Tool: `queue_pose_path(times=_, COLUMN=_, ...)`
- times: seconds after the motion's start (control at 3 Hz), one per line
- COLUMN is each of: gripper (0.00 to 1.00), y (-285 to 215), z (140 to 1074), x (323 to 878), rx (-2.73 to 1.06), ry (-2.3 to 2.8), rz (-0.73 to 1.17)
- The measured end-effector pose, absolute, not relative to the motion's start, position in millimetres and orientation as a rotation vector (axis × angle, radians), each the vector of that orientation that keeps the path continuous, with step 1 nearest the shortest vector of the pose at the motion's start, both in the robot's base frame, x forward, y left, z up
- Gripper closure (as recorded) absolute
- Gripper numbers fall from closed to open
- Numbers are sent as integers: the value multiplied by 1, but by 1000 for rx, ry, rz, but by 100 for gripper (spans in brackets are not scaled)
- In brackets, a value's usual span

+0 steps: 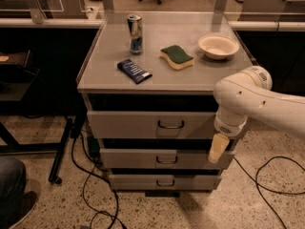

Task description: Close top drawer

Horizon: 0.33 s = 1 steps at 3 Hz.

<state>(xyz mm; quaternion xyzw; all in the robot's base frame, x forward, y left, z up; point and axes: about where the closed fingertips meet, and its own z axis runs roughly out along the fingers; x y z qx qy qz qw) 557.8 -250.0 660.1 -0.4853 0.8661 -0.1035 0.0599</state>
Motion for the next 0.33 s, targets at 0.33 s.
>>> queue_pose_path(times=0.33, gripper=0, y=-250, z=660, x=558, rx=-1469, ry=2622, rz=-313)
